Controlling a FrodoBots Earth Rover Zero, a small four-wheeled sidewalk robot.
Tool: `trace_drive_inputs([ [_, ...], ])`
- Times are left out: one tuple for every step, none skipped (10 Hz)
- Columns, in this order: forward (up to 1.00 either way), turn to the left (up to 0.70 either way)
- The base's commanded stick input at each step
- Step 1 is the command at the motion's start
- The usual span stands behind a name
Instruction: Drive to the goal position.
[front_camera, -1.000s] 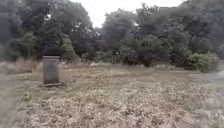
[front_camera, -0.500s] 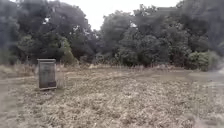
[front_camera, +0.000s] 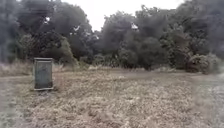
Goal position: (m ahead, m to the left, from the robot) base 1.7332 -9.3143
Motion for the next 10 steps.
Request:
trace_drive_inputs([
  [0.45,0.0],
  [0.45,0.0],
  [0.45,0.0],
  [0.45,0.0],
  [0.45,0.0],
  [0.45,0.0],
  [0.45,0.0],
  [0.45,0.0],
  [0.45,0.0],
  [0.45,0.0],
])
